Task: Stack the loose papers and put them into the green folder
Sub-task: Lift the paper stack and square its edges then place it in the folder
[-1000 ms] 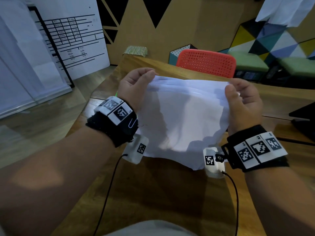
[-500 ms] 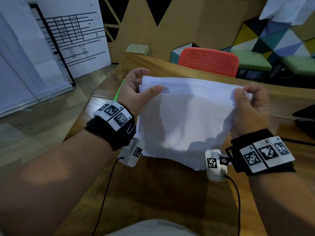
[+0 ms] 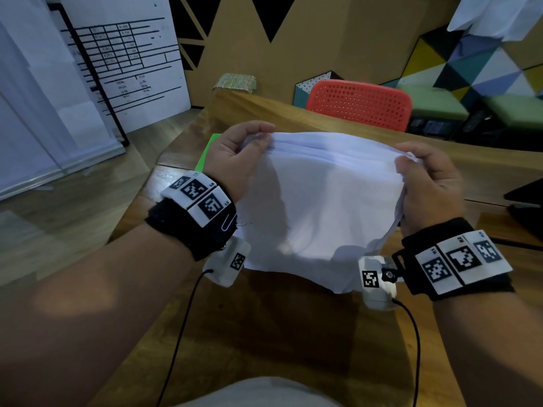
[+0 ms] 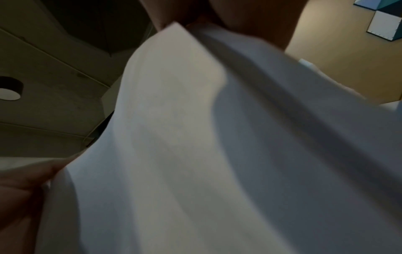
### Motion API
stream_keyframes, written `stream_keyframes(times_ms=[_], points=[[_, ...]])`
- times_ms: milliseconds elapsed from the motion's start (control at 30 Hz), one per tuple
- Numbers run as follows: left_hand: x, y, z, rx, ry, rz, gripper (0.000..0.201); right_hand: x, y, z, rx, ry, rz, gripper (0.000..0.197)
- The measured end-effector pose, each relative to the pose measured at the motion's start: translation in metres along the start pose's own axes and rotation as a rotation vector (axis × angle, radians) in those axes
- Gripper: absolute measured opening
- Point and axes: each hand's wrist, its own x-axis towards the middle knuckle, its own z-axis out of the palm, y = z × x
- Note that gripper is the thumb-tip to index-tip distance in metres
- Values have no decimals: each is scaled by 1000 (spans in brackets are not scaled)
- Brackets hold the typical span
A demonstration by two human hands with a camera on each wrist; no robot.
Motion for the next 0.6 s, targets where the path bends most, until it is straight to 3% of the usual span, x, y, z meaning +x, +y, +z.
stream_keyframes(times_ms=[167, 300, 400, 467, 500, 600], points=[[2, 0, 0, -2, 22, -44, 16, 3, 0, -5, -56, -4, -9, 8], [3, -2, -1, -2, 18, -27, 3, 2, 0, -4, -64, 11, -36, 10], [4, -6, -1, 23, 30, 1, 5, 2, -1, -3, -65, 20, -37, 15], [3, -5, -1, 0, 50, 5, 4, -2, -1, -7, 36, -74, -34, 16], [3, -6, -2, -17, 48, 5, 15, -2, 1, -11, 86, -148, -27, 32], [-4, -16, -8, -61, -37, -47, 81, -9, 6, -17, 89, -268, -11, 67]])
